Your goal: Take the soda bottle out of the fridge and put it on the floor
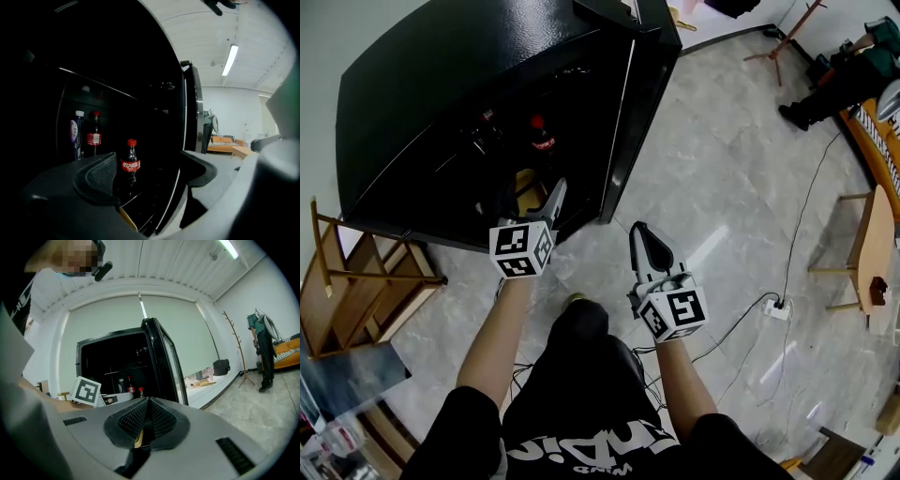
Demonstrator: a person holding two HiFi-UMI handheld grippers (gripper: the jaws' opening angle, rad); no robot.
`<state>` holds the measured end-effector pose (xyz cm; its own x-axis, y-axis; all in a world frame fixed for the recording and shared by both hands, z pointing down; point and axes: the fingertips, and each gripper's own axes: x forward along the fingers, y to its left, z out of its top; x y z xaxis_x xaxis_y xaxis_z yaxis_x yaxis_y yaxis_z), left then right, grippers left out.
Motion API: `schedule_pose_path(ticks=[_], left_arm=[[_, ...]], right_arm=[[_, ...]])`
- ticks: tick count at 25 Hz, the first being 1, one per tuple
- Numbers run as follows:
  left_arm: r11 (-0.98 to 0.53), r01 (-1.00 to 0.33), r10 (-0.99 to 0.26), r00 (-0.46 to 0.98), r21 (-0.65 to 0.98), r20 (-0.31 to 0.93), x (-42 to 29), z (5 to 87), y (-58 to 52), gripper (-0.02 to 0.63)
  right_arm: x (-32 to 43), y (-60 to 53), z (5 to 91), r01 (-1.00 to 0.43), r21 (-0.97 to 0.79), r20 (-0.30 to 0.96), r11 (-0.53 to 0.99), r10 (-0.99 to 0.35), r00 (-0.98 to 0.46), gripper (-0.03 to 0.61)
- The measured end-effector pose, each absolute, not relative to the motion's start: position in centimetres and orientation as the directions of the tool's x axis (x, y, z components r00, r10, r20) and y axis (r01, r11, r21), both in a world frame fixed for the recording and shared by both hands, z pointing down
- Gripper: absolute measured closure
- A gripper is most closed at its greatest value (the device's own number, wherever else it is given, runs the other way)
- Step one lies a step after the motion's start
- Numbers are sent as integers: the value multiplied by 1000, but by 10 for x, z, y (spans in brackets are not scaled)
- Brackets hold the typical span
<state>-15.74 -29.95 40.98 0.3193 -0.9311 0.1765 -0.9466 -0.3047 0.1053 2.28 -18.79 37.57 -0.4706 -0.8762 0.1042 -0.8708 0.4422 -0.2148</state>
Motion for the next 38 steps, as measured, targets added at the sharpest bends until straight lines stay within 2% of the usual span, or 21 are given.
schedule_pose_path(ticks=[14,24,28,38], left_arm=[[-273,-962,-929,270,24,254,-167,473,-421,201],[-292,-956,-904,289,39,315,-165,495,-441,206],[-298,-954,-903,288,17,318,-166,495,-441,300],[-305,-952,-899,299,31,321,-167,488,-418,310]], right_arm=[[39,-217,410,-881,-232,128,413,-885,-448,555],[44,-222,421,-885,-235,148,402,-885,-441,555],[45,-221,421,-886,-242,150,395,-887,-436,555],[48,-209,420,-891,-234,157,389,-889,-429,555]])
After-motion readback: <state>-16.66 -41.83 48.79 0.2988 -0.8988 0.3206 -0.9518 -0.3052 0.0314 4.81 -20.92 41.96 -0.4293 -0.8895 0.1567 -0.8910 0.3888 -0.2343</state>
